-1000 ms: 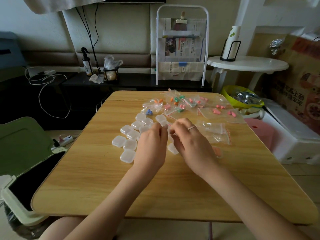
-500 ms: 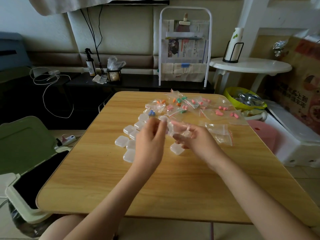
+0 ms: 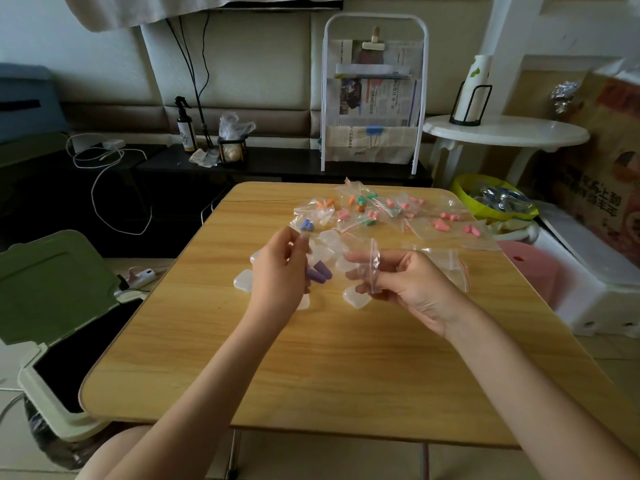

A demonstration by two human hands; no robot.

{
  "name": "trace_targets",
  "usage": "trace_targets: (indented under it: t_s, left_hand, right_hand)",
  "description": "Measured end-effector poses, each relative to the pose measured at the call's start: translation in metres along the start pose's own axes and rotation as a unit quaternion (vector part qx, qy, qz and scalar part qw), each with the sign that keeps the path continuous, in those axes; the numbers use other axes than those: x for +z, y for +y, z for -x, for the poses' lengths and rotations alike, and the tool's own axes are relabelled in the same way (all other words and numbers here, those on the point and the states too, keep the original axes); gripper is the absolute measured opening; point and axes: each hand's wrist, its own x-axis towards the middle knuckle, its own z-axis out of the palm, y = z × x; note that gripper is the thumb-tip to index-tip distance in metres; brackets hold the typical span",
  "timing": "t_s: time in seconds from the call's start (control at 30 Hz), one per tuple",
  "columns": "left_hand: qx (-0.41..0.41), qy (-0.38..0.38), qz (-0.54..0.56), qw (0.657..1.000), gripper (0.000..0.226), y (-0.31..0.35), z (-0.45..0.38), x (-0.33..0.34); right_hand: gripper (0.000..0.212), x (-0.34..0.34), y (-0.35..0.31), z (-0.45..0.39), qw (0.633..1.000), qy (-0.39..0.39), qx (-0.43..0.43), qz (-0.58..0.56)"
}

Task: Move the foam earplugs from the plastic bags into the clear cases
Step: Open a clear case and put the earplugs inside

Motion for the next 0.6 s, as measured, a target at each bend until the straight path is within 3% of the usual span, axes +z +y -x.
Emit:
trace_targets:
  t_s: [0.3,0.6]
  left_hand:
    - [0.008,0.004,-0.024,1.000,0.026,-0.005,-0.002,0.000]
    - [-0.016,-0.033,0.060,0.997,0.027,-0.007,0.004,0.013]
  right_hand:
    - [0.029,0.002,-0.004,0.002,0.999,-0.009,-0.007,0.031]
    - [0.028,0.020,0.005,0.004,0.995,-0.052,-0.029,0.081]
